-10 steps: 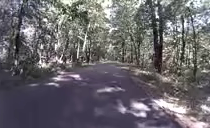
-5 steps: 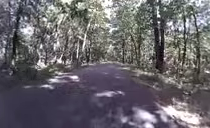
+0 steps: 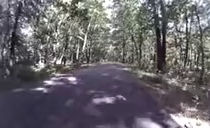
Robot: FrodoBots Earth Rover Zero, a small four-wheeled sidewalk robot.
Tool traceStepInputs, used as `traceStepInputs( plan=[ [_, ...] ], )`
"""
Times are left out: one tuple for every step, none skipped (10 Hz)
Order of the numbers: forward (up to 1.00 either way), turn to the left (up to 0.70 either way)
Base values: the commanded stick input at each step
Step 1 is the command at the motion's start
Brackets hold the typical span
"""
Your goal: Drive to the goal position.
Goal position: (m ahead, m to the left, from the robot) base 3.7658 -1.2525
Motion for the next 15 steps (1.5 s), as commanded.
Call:
traceStepInputs(
  plan=[
    [0.45,0.00],
    [0.45,0.00],
    [0.45,0.00],
    [0.45,0.00],
    [0.45,0.00],
    [0.45,0.00],
    [0.45,0.00],
    [0.45,0.00],
    [0.45,0.00],
    [0.45,0.00],
    [0.45,0.00],
    [0.45,0.00],
    [0.45,0.00],
    [0.45,0.00],
    [0.45,0.00]
  ],
)
